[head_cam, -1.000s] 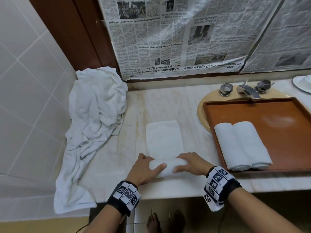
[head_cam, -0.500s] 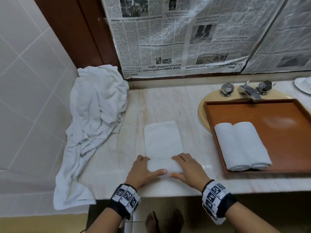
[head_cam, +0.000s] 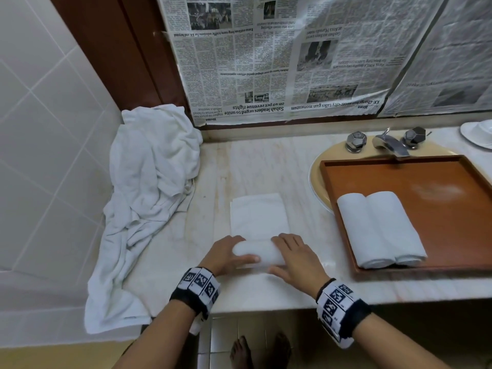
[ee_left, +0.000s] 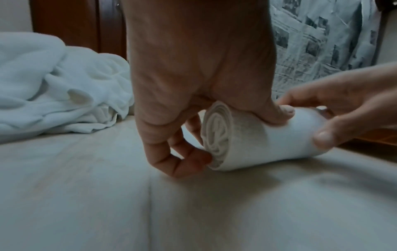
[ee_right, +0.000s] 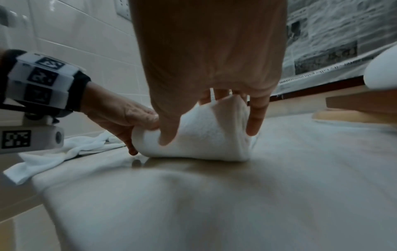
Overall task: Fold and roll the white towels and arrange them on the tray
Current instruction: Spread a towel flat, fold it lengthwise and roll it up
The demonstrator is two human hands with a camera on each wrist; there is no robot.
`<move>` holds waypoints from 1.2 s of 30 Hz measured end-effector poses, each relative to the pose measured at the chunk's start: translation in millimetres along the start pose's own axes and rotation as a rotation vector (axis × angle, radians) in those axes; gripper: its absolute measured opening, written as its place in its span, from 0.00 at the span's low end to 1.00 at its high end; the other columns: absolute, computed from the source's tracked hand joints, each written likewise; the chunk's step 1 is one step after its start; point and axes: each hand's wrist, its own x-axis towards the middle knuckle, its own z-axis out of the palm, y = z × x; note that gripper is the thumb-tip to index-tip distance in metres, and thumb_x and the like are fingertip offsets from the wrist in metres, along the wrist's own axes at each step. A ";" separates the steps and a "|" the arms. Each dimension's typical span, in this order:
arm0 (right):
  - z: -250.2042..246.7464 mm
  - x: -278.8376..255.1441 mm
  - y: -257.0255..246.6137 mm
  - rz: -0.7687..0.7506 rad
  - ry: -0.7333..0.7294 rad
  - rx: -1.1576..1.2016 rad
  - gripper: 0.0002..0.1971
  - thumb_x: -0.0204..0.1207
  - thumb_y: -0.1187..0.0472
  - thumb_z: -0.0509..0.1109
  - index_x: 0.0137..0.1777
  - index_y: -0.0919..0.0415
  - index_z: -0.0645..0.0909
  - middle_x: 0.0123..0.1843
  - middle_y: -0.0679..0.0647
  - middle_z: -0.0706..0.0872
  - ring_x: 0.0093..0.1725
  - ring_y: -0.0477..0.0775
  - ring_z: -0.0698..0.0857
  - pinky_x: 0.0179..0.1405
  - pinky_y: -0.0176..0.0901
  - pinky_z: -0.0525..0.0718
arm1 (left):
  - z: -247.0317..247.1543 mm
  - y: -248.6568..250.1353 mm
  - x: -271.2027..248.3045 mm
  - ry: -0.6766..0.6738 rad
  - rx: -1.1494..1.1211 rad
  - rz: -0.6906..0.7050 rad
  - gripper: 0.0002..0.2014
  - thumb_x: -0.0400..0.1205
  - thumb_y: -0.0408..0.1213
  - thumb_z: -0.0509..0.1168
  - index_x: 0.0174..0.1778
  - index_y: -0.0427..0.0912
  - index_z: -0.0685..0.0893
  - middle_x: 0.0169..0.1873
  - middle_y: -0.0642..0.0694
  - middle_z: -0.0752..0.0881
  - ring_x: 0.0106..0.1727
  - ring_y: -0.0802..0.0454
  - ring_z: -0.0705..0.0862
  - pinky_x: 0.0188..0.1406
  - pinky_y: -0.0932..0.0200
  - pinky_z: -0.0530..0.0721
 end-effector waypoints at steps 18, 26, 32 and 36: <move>-8.2 -3.5 0.5 0.062 -0.113 -0.032 0.41 0.74 0.30 0.61 0.82 0.54 0.62 0.78 0.50 0.68 0.75 0.56 0.68 0.67 0.49 0.77 | 0.8 -18.3 -6.7 0.057 -0.009 -0.010 0.33 0.68 0.62 0.79 0.68 0.60 0.80 0.56 0.52 0.78 0.58 0.52 0.79 0.52 0.66 0.73; -35.4 20.5 14.8 0.243 -0.408 0.483 0.31 0.66 0.40 0.81 0.67 0.52 0.81 0.65 0.47 0.83 0.63 0.50 0.79 0.63 0.42 0.77 | 28.9 -0.2 -30.7 0.176 0.454 0.128 0.40 0.72 0.73 0.65 0.80 0.66 0.64 0.75 0.58 0.65 0.70 0.48 0.68 0.58 0.51 0.80; -9.6 -15.7 3.4 0.088 -0.047 -0.023 0.40 0.76 0.26 0.53 0.75 0.56 0.74 0.70 0.52 0.78 0.66 0.58 0.81 0.54 0.53 0.85 | 5.9 3.3 -10.8 -0.013 0.227 -0.023 0.43 0.59 0.79 0.69 0.71 0.67 0.77 0.66 0.59 0.79 0.67 0.53 0.76 0.65 0.47 0.80; -1.7 -17.1 2.6 -0.013 0.086 -0.152 0.38 0.71 0.32 0.65 0.75 0.57 0.73 0.69 0.55 0.80 0.68 0.62 0.80 0.46 0.52 0.88 | -7.7 5.9 10.6 -0.090 0.098 -0.095 0.45 0.58 0.79 0.71 0.71 0.63 0.81 0.71 0.58 0.82 0.70 0.54 0.78 0.73 0.49 0.76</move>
